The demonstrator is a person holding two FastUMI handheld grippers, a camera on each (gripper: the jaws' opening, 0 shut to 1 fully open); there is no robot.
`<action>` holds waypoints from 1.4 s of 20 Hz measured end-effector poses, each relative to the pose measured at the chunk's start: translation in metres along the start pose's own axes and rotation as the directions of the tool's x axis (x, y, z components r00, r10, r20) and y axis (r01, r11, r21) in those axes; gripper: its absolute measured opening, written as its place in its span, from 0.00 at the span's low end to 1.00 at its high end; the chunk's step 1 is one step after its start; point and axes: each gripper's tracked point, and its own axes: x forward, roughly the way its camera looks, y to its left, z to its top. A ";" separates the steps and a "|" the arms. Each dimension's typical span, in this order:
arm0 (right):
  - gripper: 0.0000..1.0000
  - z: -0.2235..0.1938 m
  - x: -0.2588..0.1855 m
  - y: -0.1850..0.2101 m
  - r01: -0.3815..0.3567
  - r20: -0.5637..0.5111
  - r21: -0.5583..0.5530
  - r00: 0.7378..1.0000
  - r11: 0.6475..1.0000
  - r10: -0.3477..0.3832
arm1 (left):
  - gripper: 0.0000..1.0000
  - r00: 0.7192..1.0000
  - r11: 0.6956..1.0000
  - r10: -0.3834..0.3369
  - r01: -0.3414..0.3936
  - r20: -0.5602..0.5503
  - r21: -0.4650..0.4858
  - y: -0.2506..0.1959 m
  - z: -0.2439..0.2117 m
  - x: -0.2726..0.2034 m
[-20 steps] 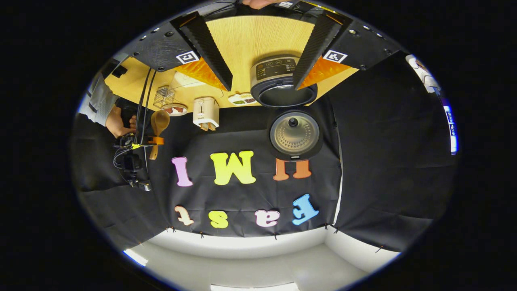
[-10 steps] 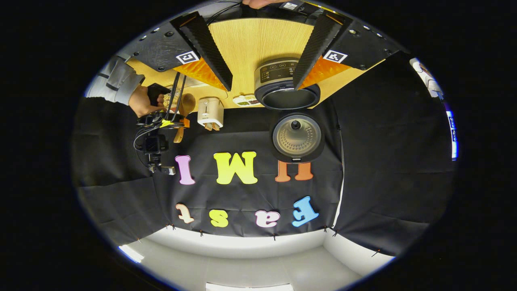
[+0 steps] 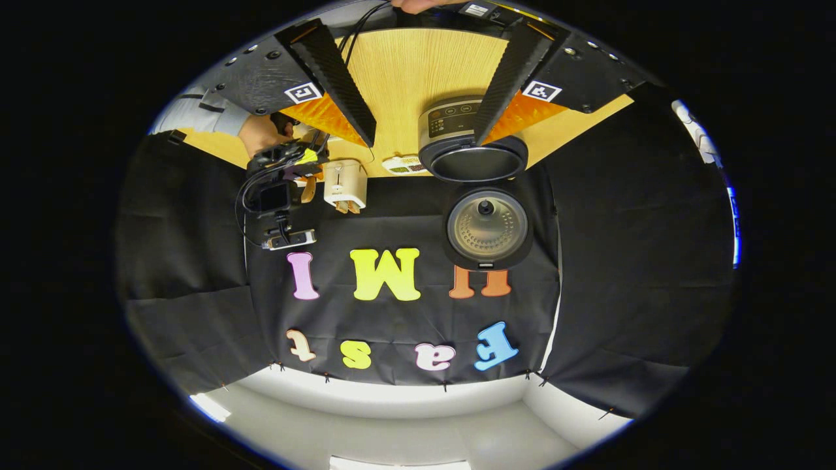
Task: Close the left gripper, press the button to open the rice cooker; take a wooden spoon from the chopstick holder with the right hand, scoop a spoonful of rice and pour it into the rice cooker, then put the wooden spoon back into the chopstick holder.
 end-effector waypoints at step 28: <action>0.09 0.015 -0.032 -0.005 -0.163 -0.028 0.885 0.916 0.436 0.400 | 0.96 0.998 0.999 -0.035 0.033 -0.056 -0.042 0.006 -0.019 0.002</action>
